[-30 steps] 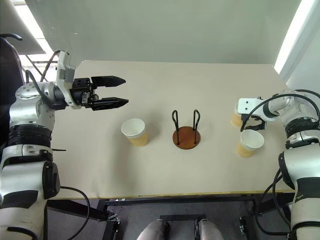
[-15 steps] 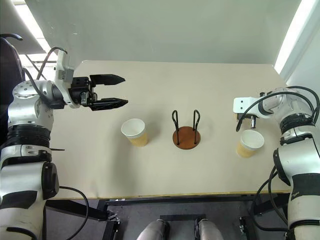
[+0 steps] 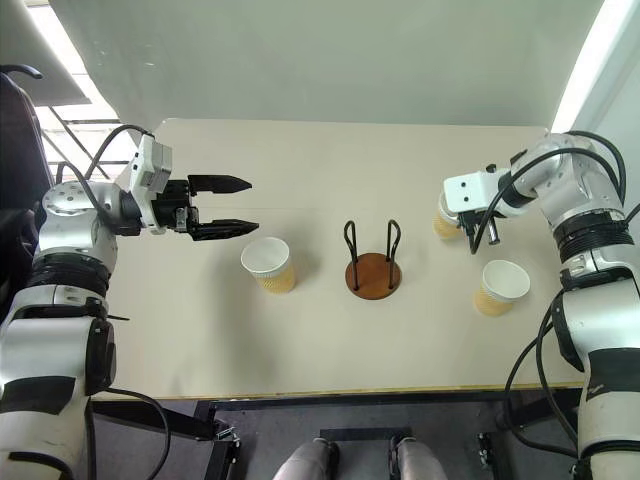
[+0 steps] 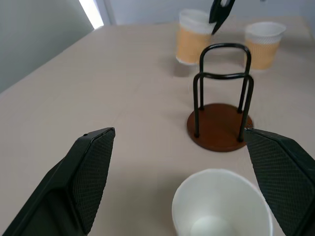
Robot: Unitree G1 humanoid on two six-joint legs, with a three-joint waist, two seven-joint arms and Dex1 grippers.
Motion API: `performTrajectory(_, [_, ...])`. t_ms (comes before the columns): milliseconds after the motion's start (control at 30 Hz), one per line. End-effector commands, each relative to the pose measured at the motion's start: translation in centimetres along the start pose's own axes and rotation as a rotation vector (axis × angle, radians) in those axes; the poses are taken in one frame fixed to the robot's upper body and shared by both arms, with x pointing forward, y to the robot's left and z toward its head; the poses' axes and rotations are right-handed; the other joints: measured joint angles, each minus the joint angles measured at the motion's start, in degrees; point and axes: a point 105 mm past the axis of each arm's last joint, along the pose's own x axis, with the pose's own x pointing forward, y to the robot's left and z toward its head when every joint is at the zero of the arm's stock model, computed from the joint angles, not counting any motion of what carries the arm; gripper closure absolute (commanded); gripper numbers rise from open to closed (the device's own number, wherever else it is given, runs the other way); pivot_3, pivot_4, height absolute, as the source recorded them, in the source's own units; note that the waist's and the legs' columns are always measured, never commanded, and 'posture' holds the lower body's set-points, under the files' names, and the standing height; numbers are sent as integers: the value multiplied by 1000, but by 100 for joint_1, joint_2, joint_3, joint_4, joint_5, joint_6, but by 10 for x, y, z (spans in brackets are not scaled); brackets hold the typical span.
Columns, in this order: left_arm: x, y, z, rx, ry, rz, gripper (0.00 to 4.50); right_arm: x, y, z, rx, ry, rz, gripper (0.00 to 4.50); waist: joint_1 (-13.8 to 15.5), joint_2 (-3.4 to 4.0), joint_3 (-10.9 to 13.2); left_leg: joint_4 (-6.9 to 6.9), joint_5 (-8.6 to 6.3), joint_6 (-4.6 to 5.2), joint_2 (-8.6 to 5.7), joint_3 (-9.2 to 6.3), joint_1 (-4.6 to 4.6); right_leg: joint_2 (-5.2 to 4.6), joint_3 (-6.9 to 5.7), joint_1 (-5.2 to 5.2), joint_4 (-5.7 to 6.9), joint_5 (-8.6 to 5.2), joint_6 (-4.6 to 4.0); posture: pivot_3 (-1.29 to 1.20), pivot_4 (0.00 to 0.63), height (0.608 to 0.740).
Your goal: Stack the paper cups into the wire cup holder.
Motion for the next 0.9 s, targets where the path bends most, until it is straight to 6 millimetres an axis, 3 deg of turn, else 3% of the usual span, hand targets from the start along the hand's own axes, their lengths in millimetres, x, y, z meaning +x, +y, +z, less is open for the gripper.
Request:
performTrajectory(33, [7, 0, 11, 53, -8, -49, 0, -29, -10, 20, -51, -37, -46, 4493, 20, 0, 0, 0, 0, 0, -2, 0, -1, -1, 0, 0, -3, 0, 0, 0, 150, 740])
performTrajectory(367, [30, -3, 10, 53, -10, -97, 0, -66, -18, 80, -170, -98, -92, 4493, -5, 0, 0, 4, 1, 2, -2, 2, -8, -1, -1, -3, -8, 2, 4, 0, 150, 740])
performTrajectory(433, [32, -3, 10, 52, -13, -99, 0, -68, -18, 85, -175, -105, -96, 4493, -9, 0, 0, 7, 3, 4, -2, 2, -8, -1, -1, -3, -5, 2, 4, 0, 150, 740])
performTrajectory(767, [47, -5, 16, 77, -12, -137, 0, -78, -17, 148, -239, -254, -117, 4493, -3, -1, 0, 19, 5, 7, -3, 3, -8, 1, -2, -2, 2, 1, 4, 0, 150, 740])
performTrajectory(900, [47, -5, 16, 85, -6, -139, 0, -73, -14, 159, -233, -292, -103, 4493, -8, 0, 0, 31, 5, 7, -4, 4, -12, 0, -1, -2, 2, 1, 3, 0, 150, 740])
